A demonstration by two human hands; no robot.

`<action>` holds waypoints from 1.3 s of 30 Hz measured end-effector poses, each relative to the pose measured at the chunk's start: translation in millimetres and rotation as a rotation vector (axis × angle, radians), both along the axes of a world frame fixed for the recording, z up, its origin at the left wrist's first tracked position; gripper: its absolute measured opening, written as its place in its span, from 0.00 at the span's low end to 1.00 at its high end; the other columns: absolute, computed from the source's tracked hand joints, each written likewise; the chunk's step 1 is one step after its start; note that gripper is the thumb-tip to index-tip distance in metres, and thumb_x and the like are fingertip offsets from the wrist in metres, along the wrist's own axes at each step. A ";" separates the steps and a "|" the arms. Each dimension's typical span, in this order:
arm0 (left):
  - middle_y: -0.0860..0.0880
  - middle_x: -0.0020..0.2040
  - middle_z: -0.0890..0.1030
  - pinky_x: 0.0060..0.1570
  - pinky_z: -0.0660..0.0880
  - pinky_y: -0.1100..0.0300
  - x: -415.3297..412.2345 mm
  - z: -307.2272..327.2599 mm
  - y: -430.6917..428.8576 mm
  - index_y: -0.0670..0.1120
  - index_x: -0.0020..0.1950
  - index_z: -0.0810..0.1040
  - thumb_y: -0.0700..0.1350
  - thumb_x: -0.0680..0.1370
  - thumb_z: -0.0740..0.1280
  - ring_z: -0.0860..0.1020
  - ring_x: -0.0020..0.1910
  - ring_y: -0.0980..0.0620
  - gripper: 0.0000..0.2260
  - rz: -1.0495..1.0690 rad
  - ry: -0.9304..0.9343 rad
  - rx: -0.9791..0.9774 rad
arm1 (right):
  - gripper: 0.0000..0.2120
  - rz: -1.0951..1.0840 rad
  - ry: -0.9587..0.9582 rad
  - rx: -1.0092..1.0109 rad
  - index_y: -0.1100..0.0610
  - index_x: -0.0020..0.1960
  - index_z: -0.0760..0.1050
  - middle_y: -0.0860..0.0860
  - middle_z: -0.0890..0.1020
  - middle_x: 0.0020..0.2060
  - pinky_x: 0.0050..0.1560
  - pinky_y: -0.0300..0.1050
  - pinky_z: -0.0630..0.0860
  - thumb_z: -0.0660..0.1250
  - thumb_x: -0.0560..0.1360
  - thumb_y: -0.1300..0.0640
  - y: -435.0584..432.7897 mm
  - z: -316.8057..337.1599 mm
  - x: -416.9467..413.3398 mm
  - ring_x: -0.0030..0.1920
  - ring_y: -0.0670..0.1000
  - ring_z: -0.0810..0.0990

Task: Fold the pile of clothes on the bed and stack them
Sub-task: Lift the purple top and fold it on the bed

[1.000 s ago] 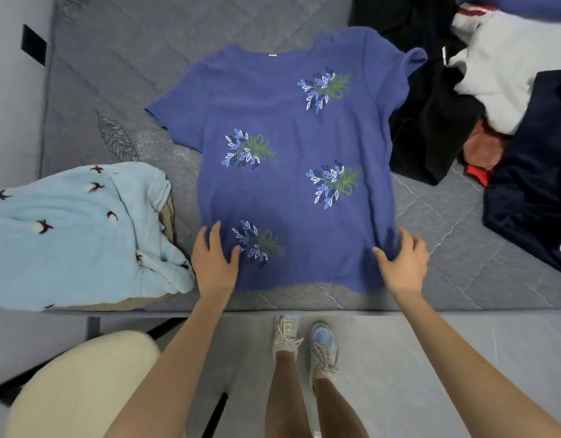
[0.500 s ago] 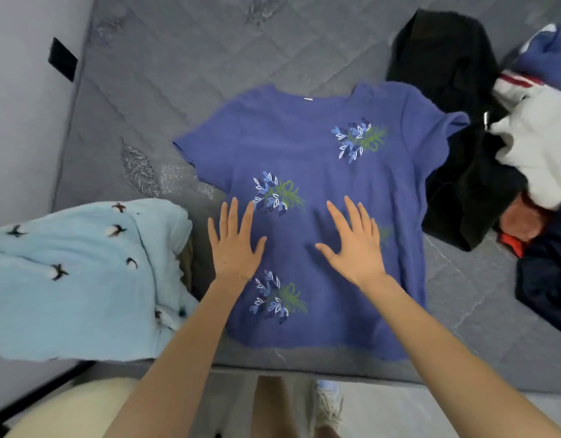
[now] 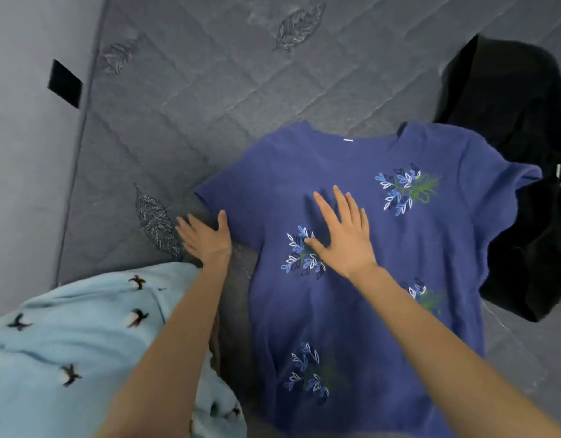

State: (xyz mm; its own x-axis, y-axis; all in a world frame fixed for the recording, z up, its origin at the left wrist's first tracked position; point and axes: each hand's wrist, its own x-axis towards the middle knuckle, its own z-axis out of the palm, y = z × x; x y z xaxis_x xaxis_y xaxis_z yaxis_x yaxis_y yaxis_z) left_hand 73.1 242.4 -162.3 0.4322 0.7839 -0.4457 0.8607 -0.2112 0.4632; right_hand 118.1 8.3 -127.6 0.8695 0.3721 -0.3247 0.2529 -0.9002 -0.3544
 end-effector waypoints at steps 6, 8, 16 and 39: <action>0.45 0.79 0.52 0.71 0.39 0.40 9.0 -26.1 5.1 0.45 0.72 0.66 0.54 0.77 0.66 0.45 0.78 0.47 0.27 -0.040 -0.140 0.101 | 0.39 0.026 0.051 -0.060 0.43 0.78 0.42 0.49 0.41 0.78 0.75 0.56 0.38 0.61 0.77 0.40 29.4 -27.9 24.9 0.77 0.55 0.38; 0.45 0.78 0.56 0.71 0.37 0.40 11.8 -30.3 2.4 0.43 0.64 0.73 0.49 0.77 0.68 0.48 0.78 0.47 0.19 -0.034 -0.198 0.128 | 0.39 0.023 0.065 -0.090 0.44 0.78 0.43 0.50 0.41 0.78 0.75 0.56 0.39 0.62 0.76 0.40 29.7 -36.5 29.2 0.77 0.56 0.38; 0.48 0.45 0.78 0.44 0.74 0.54 31.2 5.3 -31.7 0.40 0.53 0.70 0.44 0.81 0.61 0.77 0.43 0.50 0.07 -0.084 -0.548 0.075 | 0.38 0.000 -0.055 -0.035 0.50 0.76 0.61 0.52 0.62 0.75 0.73 0.61 0.51 0.72 0.69 0.45 12.8 -40.3 37.4 0.76 0.59 0.56; 0.40 0.77 0.56 0.70 0.46 0.36 50.6 -33.7 -146.0 0.50 0.77 0.55 0.57 0.80 0.50 0.53 0.76 0.41 0.26 -0.900 0.016 0.446 | 0.32 -0.325 -0.118 0.039 0.52 0.74 0.64 0.53 0.68 0.72 0.72 0.59 0.58 0.64 0.72 0.44 -121.7 -14.6 62.4 0.73 0.58 0.61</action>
State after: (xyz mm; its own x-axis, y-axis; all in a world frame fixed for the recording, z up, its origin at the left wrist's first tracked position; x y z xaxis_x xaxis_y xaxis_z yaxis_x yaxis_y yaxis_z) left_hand 123.7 96.5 -196.0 0.9429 0.2647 -0.2023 0.3005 -0.9380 0.1730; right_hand 180.5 -113.4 -142.2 0.9753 0.0798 -0.2060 -0.0034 -0.9270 -0.3751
